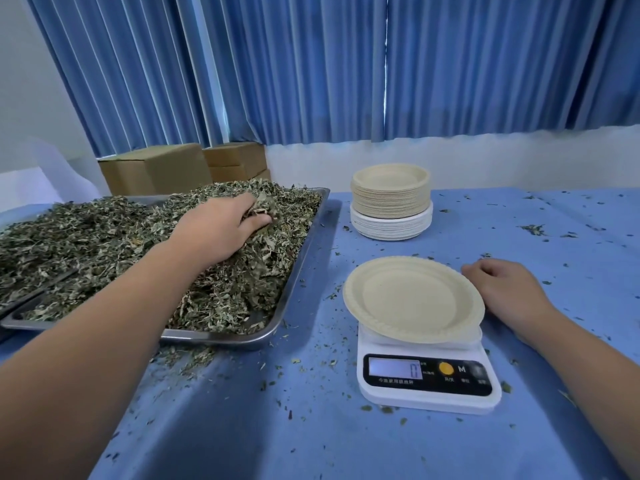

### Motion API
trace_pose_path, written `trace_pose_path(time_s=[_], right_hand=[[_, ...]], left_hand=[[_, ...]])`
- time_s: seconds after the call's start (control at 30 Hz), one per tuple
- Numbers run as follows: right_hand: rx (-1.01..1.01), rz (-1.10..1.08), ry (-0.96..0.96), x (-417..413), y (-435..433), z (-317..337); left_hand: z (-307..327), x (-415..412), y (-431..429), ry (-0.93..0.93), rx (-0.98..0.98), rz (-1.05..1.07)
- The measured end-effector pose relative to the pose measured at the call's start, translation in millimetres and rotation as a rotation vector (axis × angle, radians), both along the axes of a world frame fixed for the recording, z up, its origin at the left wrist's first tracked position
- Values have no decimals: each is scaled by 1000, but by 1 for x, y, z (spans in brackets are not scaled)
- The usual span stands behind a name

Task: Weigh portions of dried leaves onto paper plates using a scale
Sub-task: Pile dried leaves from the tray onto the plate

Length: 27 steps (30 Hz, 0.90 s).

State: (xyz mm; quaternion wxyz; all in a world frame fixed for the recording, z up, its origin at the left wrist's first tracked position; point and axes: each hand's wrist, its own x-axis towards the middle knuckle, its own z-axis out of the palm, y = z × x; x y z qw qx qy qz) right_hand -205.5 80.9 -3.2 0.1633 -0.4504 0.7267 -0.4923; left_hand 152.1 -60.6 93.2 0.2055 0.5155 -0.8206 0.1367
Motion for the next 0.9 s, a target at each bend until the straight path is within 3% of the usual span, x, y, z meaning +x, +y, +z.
trace_pose_path(time_s=[0.13, 0.53, 0.9], right_hand=[[-4, 3, 5, -2, -1, -2], [-11, 8, 9, -4, -4, -5], [-6, 5, 39, -6, -7, -7]], left_hand=[[-5, -2, 2, -163, 18, 80], [37, -33, 27, 306, 123, -191], [16, -158, 68, 255, 393, -543]])
